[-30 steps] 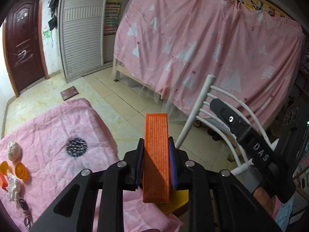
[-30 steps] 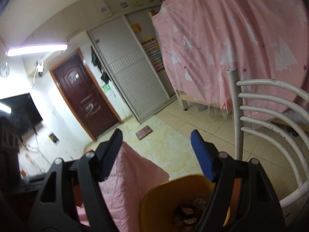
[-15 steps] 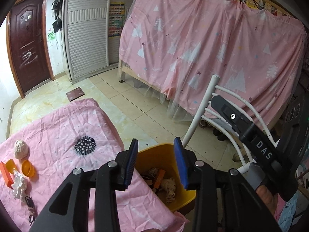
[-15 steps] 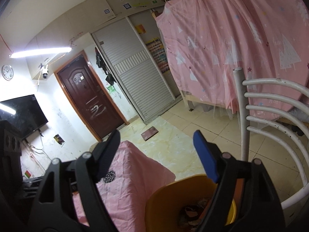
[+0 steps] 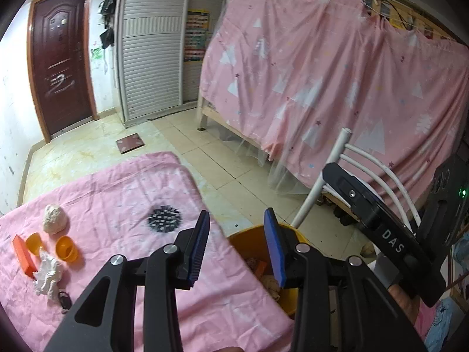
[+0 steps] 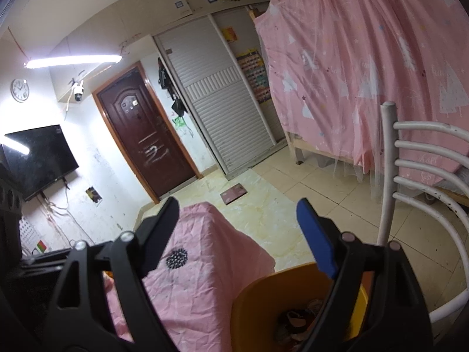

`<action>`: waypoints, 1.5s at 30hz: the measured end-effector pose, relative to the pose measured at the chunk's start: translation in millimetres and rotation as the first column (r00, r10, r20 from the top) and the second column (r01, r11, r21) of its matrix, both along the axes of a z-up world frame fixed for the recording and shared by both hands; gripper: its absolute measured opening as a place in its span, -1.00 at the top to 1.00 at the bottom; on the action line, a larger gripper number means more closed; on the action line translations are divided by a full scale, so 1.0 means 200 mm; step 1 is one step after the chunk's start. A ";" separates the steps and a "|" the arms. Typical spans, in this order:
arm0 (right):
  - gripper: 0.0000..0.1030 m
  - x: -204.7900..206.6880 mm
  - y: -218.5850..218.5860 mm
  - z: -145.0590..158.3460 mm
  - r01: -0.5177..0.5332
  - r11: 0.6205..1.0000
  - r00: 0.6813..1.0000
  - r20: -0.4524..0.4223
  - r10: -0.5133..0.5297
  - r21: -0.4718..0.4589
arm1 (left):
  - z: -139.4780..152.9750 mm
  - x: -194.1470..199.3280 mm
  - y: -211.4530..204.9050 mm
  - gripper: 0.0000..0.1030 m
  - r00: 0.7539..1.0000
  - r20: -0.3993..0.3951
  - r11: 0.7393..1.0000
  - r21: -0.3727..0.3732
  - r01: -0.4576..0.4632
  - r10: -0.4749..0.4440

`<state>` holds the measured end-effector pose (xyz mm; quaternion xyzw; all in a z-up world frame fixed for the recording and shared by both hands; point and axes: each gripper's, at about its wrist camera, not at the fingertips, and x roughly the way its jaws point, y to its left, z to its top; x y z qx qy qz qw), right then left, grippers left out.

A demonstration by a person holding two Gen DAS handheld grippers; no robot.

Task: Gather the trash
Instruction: 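Open both tools over the yellow bin to drop the items, then move both tools back over the bed toward the white tissue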

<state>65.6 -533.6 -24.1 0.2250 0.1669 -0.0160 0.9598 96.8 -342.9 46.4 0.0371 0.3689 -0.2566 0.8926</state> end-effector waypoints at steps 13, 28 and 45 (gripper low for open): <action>-0.63 0.10 0.25 -0.01 -0.105 0.993 0.994 -0.032 0.103 -0.062 | 0.00 0.10 0.36 0.30 0.989 -0.008 0.989 -0.014 -0.146 0.146; -0.64 0.21 0.60 -0.06 -0.269 0.956 0.961 -0.097 0.258 -0.119 | -0.08 0.15 0.85 0.06 0.942 -0.008 0.941 0.035 -0.336 0.336; -0.64 0.25 0.94 -0.13 -0.439 0.883 0.895 -0.167 0.413 -0.167 | -0.28 0.22 1.16 0.03 0.898 -0.107 0.904 0.062 -0.423 0.427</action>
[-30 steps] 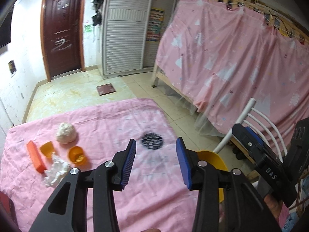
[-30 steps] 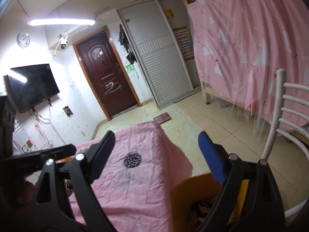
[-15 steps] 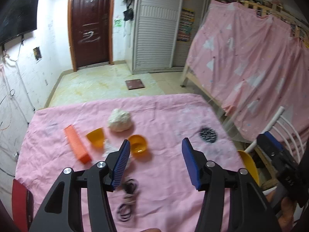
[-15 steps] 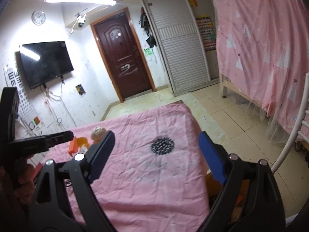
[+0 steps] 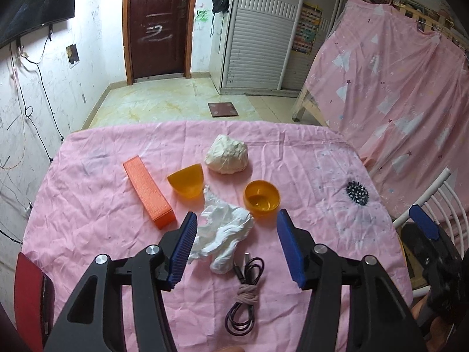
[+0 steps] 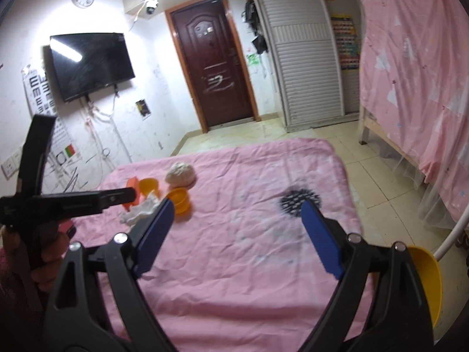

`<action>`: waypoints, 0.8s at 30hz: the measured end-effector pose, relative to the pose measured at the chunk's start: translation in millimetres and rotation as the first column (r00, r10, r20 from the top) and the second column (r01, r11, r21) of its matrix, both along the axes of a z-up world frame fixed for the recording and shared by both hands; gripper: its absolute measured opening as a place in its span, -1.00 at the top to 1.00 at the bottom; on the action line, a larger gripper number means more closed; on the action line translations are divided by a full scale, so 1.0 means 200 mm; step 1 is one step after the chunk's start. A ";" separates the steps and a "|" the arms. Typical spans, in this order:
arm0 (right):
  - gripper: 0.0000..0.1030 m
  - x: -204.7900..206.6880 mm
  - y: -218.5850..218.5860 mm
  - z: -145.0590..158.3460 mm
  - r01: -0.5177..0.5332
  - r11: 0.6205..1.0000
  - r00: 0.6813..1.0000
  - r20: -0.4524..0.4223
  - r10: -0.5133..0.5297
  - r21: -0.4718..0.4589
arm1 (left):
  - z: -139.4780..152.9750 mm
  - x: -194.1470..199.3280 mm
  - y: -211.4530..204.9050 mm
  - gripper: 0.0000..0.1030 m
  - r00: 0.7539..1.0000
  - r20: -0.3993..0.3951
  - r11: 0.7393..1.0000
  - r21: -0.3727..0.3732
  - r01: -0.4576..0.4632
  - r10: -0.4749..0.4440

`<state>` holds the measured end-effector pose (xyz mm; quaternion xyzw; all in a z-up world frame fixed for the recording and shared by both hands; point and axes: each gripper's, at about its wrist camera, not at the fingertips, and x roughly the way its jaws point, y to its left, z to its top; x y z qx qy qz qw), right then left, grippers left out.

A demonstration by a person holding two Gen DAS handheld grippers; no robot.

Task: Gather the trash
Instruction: 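Move both tools back over the bed toward the white tissue, then grasp the crumpled white tissue with the left tool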

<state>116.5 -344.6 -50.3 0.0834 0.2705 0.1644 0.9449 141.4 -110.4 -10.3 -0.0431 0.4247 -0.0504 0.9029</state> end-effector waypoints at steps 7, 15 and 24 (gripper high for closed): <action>-0.64 0.00 0.10 -0.04 -0.050 0.998 0.999 -0.017 0.050 -0.032 | -0.13 0.06 0.02 0.03 0.998 -0.063 1.000 0.023 -0.021 0.022; -0.65 0.03 0.17 -0.10 -0.082 0.995 0.995 -0.054 0.080 -0.050 | -0.23 0.14 0.05 0.03 0.993 -0.118 1.000 0.015 -0.013 0.015; -0.65 0.04 0.25 -0.15 -0.118 0.991 0.990 -0.089 0.113 -0.059 | -0.27 0.17 0.00 0.24 0.994 -0.105 0.998 0.063 0.021 -0.014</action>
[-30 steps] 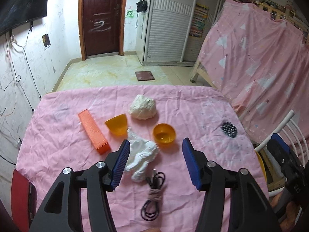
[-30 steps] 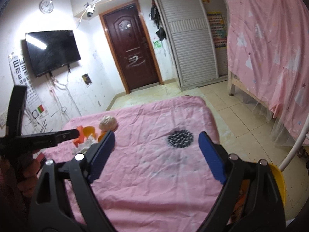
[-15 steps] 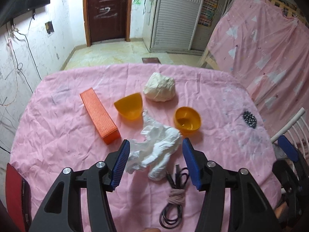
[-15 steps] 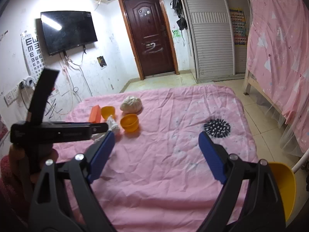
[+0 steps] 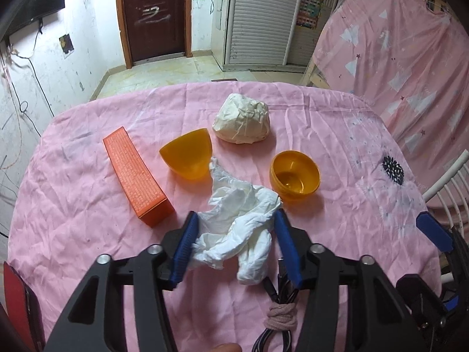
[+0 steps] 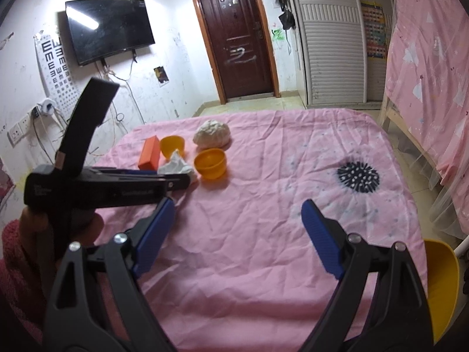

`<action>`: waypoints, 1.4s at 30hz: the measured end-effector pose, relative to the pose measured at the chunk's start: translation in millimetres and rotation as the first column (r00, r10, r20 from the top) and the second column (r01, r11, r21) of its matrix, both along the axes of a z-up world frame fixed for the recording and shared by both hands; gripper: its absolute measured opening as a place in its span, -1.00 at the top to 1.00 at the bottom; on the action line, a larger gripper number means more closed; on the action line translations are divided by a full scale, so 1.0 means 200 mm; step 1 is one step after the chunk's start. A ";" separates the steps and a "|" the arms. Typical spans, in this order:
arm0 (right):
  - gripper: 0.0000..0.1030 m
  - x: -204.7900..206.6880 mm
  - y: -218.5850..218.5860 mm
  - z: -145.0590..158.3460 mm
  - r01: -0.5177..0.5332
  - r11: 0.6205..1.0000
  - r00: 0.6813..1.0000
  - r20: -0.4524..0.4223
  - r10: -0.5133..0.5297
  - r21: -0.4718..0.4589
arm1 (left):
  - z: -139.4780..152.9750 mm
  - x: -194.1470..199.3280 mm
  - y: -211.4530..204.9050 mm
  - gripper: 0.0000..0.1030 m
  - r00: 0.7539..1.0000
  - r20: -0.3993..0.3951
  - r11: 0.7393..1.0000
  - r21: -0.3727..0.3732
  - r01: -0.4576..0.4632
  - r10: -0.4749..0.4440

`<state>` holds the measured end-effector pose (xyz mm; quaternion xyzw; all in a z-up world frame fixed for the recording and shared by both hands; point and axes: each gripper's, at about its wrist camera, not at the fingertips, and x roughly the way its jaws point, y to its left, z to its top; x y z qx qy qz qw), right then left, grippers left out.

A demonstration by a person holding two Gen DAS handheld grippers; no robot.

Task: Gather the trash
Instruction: 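Grasp the crumpled white tissue with the left tool, then grasp the black cable with the right tool while the left tool holds the tissue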

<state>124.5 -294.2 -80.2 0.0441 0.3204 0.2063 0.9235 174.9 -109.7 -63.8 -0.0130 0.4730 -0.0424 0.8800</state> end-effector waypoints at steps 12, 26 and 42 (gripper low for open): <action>-0.74 -0.01 0.15 -0.01 -0.080 0.997 0.996 -0.030 0.080 0.003 | 0.16 -0.12 0.09 0.65 0.995 0.103 0.999 -0.035 -0.003 0.007; -0.43 0.03 0.50 -0.09 -0.166 0.971 0.982 -0.116 0.147 -0.170 | 0.32 -0.24 0.29 0.65 0.982 0.177 0.993 -0.108 -0.049 0.068; 0.24 0.09 0.63 -0.12 -0.223 0.932 0.969 -0.170 0.180 -0.285 | 0.29 -0.26 0.39 0.64 0.984 0.163 0.986 -0.162 -0.052 0.078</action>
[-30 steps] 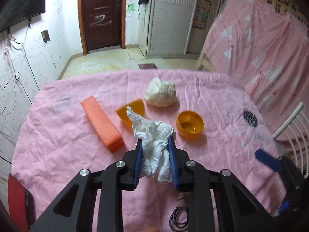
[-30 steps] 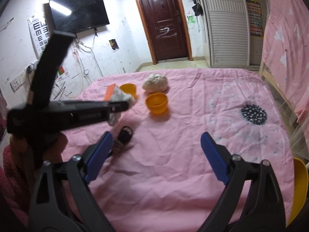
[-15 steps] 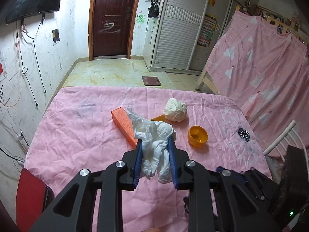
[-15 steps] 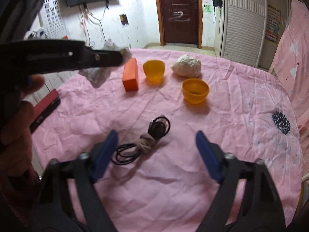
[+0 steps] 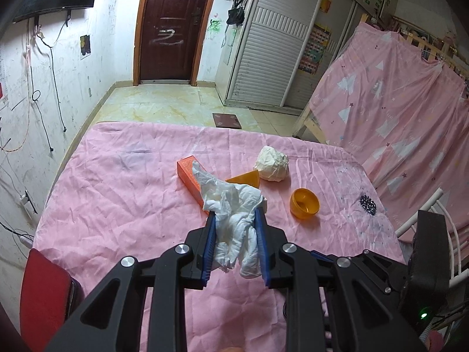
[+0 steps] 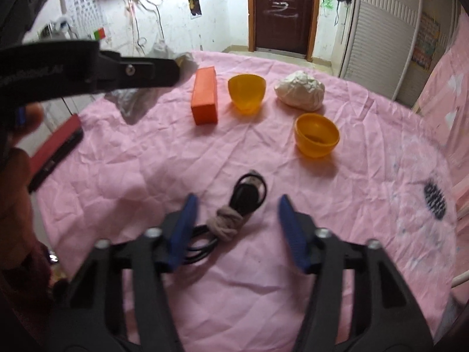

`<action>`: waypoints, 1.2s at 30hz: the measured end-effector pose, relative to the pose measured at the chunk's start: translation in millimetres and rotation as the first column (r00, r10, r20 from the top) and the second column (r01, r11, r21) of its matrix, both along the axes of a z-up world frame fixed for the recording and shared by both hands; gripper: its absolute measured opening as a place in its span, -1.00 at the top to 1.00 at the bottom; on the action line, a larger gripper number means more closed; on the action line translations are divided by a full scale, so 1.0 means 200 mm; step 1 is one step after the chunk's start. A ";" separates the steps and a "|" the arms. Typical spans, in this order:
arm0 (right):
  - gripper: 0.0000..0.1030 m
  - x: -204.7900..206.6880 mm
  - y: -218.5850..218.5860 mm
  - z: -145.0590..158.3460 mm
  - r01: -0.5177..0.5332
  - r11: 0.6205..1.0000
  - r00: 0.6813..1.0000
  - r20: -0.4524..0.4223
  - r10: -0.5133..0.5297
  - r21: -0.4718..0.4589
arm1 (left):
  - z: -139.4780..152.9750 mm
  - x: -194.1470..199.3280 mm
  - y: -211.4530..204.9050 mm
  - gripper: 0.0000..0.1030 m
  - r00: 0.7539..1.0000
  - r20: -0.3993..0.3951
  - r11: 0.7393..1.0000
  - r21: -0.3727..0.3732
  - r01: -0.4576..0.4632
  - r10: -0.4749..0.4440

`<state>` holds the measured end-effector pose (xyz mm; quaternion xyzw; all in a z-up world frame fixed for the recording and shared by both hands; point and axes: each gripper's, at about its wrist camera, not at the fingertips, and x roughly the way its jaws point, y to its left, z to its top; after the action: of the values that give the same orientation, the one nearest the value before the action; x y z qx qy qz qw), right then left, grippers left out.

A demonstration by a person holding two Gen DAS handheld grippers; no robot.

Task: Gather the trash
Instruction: 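Grasp the black cable with the right tool while the left tool holds the tissue, then carry the white tissue and black cable to the yellow bin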

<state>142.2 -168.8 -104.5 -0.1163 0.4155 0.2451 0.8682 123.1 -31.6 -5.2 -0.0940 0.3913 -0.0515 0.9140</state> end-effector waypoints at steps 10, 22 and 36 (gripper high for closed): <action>0.55 0.02 -0.10 0.04 0.037 0.997 0.999 0.023 -0.038 0.075 | 0.00 0.00 0.01 0.64 1.000 0.001 1.000 0.005 -0.005 0.005; 0.55 -0.03 -0.38 0.17 0.116 0.972 0.986 0.092 -0.137 0.203 | 0.04 -0.01 -0.13 0.64 1.000 0.014 0.998 0.051 0.023 -0.024; 0.55 -0.13 -1.02 0.31 0.295 0.886 0.916 0.159 -0.369 0.357 | 0.14 -0.04 -0.51 0.64 0.990 0.045 0.984 0.119 0.129 -0.135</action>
<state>116.1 -372.9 -43.0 0.0752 0.2835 0.1428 0.9453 115.3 -132.6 21.9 -0.0133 0.3746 -0.0919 0.9225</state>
